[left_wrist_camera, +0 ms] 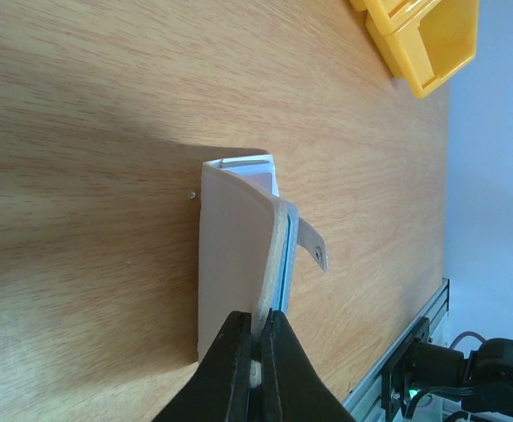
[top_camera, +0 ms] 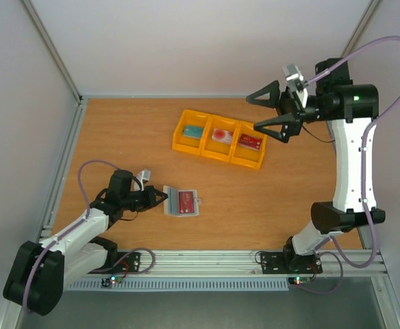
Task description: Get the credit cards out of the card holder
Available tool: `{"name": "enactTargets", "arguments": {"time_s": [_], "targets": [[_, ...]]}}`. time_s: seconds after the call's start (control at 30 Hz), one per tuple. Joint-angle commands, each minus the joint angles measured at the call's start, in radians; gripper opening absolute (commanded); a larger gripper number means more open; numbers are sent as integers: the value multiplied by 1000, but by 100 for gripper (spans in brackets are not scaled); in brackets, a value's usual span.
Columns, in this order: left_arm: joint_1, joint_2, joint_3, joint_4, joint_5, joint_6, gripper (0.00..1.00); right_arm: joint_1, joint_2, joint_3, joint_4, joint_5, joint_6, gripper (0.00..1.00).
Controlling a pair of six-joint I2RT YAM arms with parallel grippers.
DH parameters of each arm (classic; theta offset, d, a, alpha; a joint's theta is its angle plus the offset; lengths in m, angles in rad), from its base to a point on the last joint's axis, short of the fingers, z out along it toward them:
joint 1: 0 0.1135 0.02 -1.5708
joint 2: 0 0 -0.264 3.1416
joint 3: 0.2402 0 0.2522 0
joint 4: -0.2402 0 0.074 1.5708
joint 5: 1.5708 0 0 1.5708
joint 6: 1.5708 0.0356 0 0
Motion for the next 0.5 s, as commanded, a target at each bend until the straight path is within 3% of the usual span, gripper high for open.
{"name": "enactTargets", "arguments": {"time_s": [0.0, 0.1, 0.23, 0.33, 0.4, 0.47], "targets": [[5, -18, -1, 21, -8, 6, 0, -20, 48, 172, -193, -111, 210, 99], [6, -20, -1, 22, -11, 8, 0, -20, -9, 200, -54, -15, 372, 99], [6, -19, -2, 26, -12, 9, 0, -20, -226, -53, 477, 341, 828, 98], [6, -25, -5, 32, -16, 8, 0, -20, -370, -259, 714, 487, 922, 98], [5, -28, -4, 30, -18, 8, 0, -20, -423, -365, 802, 635, 974, 98], [6, -25, -4, 29, -17, 10, 0, -20, -446, -458, 850, 669, 985, 99]]}}
